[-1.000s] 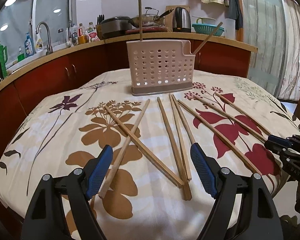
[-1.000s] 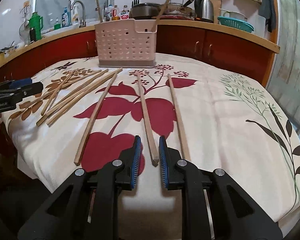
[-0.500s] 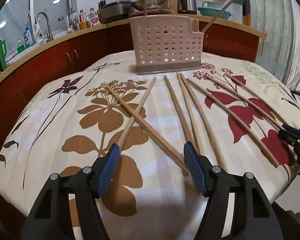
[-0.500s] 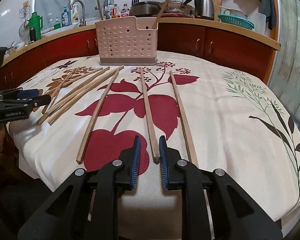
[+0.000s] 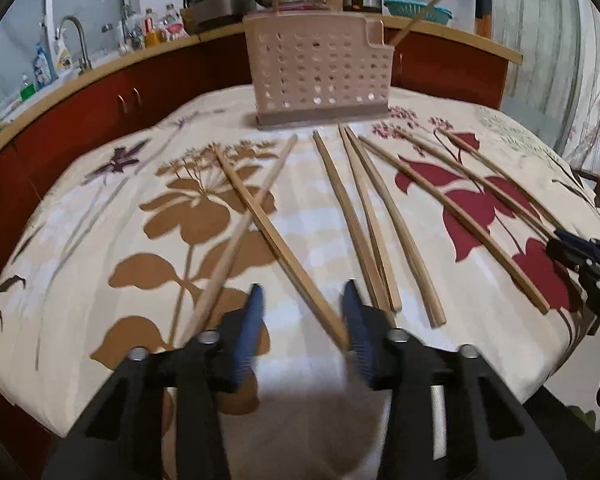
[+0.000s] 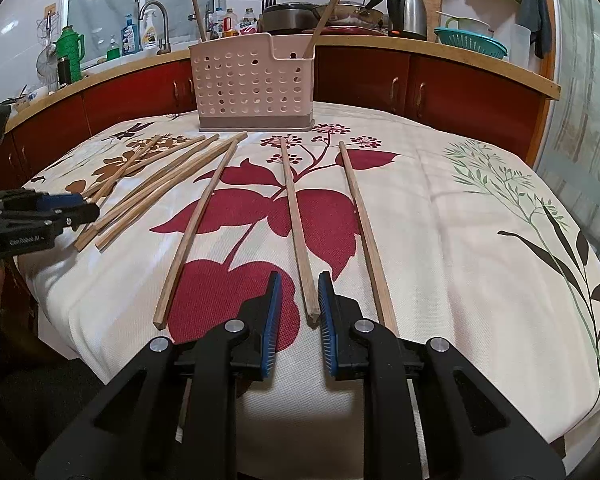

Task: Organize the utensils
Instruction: 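Close the left tool on a chopstick while the right tool closes on another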

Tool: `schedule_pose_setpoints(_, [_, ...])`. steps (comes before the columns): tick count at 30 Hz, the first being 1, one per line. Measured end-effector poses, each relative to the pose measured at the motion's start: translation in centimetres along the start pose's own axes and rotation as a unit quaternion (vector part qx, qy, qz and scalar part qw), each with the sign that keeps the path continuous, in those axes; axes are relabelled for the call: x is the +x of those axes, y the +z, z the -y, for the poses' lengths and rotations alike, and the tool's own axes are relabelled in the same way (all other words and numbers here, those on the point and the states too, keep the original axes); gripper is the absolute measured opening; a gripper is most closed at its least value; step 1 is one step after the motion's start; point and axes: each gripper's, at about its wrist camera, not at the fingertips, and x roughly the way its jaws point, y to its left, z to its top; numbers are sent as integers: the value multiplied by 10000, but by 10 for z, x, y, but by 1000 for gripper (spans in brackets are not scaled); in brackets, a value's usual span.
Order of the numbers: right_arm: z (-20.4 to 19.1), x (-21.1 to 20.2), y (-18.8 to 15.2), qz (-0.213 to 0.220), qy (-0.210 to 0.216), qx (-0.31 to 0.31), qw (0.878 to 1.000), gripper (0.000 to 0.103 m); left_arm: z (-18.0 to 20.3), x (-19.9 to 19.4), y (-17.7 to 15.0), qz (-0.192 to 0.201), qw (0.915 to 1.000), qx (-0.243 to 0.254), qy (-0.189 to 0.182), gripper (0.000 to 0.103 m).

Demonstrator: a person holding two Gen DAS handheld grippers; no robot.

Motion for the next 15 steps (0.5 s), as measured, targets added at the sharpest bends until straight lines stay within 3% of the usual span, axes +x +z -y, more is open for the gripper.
schedule_pose_setpoints(5, [-1,0,0,18,-5,13,10000,19,-3,-1,-1,-19,10000,-56,-25,36])
schedule_pose_setpoints(11, [-1,-1,-1,44,-20,54,10000,18,-3,-6,-6,22,10000,29,-28,18])
schedule_pose_setpoints(15, [-1,-1,-1,53,-47,56,10000,8,-6,-8,-8,33,10000,2,-27,9])
